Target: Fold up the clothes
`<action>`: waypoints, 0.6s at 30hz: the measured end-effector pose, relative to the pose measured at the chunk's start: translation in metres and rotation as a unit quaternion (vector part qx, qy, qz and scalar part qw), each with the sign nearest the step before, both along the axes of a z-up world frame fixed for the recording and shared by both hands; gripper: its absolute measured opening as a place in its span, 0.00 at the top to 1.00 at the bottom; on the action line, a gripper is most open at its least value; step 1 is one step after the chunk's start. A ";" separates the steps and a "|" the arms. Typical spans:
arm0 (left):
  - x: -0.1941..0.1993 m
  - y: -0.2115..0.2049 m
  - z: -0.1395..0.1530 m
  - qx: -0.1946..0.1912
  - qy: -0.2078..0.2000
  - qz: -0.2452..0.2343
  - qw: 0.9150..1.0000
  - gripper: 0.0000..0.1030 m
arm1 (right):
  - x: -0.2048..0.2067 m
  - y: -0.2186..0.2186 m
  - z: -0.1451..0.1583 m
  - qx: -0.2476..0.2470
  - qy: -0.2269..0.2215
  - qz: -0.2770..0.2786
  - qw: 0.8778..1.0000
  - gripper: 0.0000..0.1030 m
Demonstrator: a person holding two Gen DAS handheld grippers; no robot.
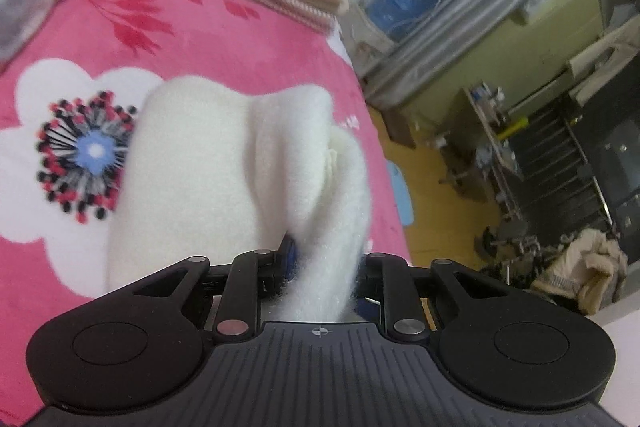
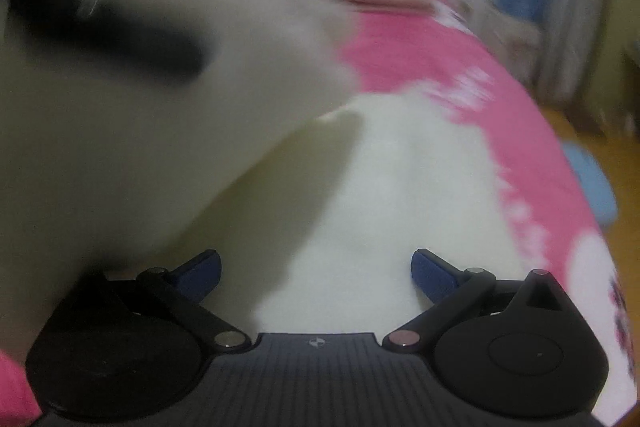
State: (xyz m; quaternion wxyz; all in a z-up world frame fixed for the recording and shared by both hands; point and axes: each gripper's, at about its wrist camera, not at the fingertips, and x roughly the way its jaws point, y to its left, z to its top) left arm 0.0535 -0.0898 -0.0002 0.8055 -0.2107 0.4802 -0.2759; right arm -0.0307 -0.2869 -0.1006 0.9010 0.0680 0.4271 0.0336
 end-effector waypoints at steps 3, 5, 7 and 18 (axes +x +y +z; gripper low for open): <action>0.005 -0.023 -0.022 0.015 0.012 -0.018 1.000 0.78 | -0.014 -0.057 -0.001 0.145 0.008 -0.076 0.986 0.00; 0.009 -0.036 -0.044 0.023 0.034 -0.033 0.999 0.74 | -0.023 -0.091 -0.012 0.266 0.009 -0.126 0.956 0.00; 0.014 -0.036 -0.058 0.004 0.066 -0.036 0.997 0.71 | -0.027 -0.115 -0.025 0.351 0.007 -0.162 0.922 0.00; 0.021 0.031 -0.081 -0.295 0.181 -0.018 0.938 0.42 | -0.021 -0.143 -0.057 0.506 0.000 -0.197 0.840 0.00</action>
